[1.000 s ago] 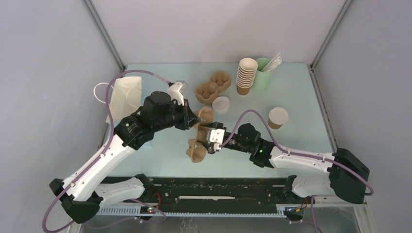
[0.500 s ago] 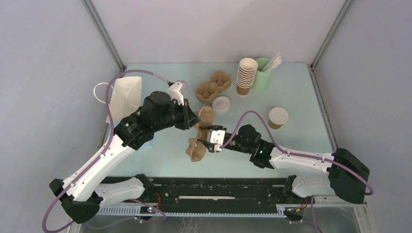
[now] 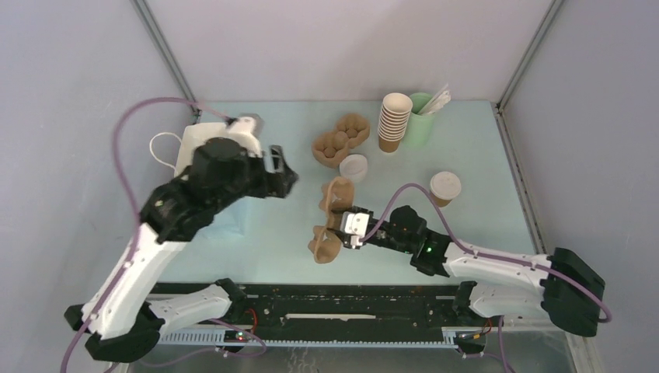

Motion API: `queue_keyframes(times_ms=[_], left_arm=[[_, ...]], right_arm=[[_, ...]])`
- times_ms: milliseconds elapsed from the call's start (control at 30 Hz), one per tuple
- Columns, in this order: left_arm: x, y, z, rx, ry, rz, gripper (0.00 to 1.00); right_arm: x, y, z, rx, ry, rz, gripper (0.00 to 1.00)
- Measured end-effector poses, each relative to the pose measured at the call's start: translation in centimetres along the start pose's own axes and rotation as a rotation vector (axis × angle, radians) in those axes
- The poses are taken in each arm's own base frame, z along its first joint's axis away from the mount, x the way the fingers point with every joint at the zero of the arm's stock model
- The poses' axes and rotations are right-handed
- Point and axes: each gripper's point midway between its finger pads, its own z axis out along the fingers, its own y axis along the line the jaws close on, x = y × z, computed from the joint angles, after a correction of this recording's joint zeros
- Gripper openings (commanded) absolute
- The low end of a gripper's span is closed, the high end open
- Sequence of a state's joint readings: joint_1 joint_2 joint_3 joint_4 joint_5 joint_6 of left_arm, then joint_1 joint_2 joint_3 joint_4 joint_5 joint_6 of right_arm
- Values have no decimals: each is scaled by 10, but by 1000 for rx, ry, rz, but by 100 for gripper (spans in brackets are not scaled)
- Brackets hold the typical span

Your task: Pack the takeout coffee

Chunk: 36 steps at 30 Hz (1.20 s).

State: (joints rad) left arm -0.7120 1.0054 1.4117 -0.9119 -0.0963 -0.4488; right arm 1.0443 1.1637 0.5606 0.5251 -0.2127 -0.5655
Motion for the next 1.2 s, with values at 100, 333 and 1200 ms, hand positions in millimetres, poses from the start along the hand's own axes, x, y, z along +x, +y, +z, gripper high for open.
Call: queue_keyframes(times_ms=[100, 333, 1200], left_arm=[[-37, 42, -42, -202, -127, 4, 89], [-62, 178, -156, -878, -349, -178, 95], [-77, 320, -75, -869, -281, -444, 30]], right_arm=[[-5, 2, -16, 8, 11, 17, 53], [-29, 0, -47, 36, -40, 67, 53], [-58, 17, -76, -49, -123, 127, 51]])
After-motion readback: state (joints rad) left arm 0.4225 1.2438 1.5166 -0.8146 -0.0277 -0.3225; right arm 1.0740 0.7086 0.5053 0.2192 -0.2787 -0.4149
